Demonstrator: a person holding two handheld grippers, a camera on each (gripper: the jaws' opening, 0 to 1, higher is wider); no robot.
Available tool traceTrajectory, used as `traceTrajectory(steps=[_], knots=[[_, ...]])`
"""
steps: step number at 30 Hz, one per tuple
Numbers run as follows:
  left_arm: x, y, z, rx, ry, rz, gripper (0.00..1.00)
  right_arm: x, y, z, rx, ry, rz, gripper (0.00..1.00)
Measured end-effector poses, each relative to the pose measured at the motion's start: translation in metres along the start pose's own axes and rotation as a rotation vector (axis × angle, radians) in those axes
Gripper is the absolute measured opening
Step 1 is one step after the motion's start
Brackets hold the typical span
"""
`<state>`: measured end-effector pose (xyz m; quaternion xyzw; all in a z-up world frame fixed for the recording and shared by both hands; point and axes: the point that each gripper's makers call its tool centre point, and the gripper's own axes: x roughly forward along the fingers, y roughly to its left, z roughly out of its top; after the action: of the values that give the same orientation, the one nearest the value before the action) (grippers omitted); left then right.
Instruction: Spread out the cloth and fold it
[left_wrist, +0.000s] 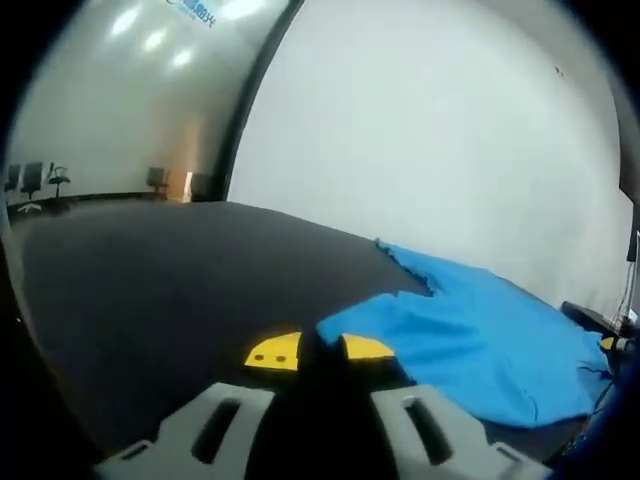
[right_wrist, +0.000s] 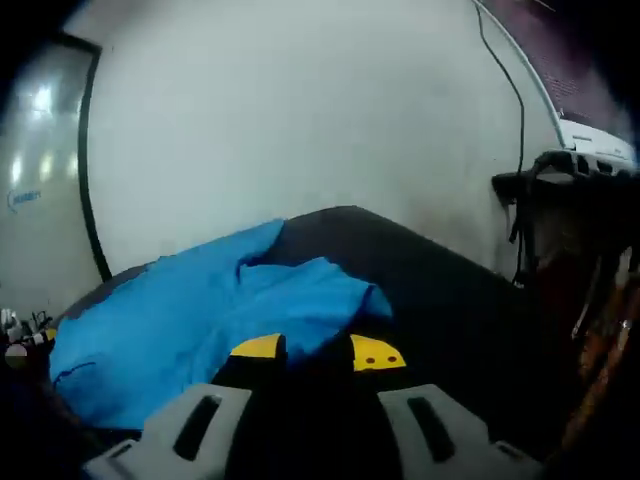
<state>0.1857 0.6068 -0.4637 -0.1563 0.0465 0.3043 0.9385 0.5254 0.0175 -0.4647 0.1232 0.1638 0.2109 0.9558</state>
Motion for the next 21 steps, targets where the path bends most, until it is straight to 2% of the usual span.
traceTrajectory(steps=[1,4,5,6,8,10,11,16,19,21], knots=[[0.0,0.0,0.0,-0.001,0.0,0.0,0.14,0.004,-0.001,0.004,0.016,-0.02,0.003,0.21],[0.0,0.0,0.0,-0.001,-0.002,-0.002,0.14,0.015,-0.008,0.011,0.0,-0.008,-0.019,0.21],[0.0,-0.001,0.0,-0.001,-0.002,-0.002,0.14,0.019,-0.013,0.013,0.06,-0.019,-0.03,0.2],[0.0,-0.001,0.0,0.001,-0.002,-0.002,0.14,0.024,-0.012,0.015,0.122,-0.025,-0.007,0.2],[0.0,-0.001,0.0,0.008,-0.002,-0.002,0.14,0.029,-0.016,0.02,0.191,-0.018,0.001,0.19],[0.0,-0.001,0.0,0.012,-0.003,-0.002,0.14,0.034,-0.02,0.024,0.198,-0.028,-0.001,0.19],[0.0,-0.001,0.001,0.012,-0.003,-0.002,0.14,0.037,-0.023,0.027,0.23,-0.045,-0.005,0.19],[0.0,0.001,0.001,0.016,-0.004,-0.001,0.14,0.049,-0.032,0.032,0.235,-0.05,-0.015,0.15],[0.0,0.001,0.001,0.02,-0.004,-0.001,0.14,0.046,-0.031,0.036,0.223,-0.072,0.005,0.02],[0.0,0.001,0.001,0.022,-0.004,0.0,0.14,0.041,-0.026,0.047,0.27,-0.119,0.029,0.0]])
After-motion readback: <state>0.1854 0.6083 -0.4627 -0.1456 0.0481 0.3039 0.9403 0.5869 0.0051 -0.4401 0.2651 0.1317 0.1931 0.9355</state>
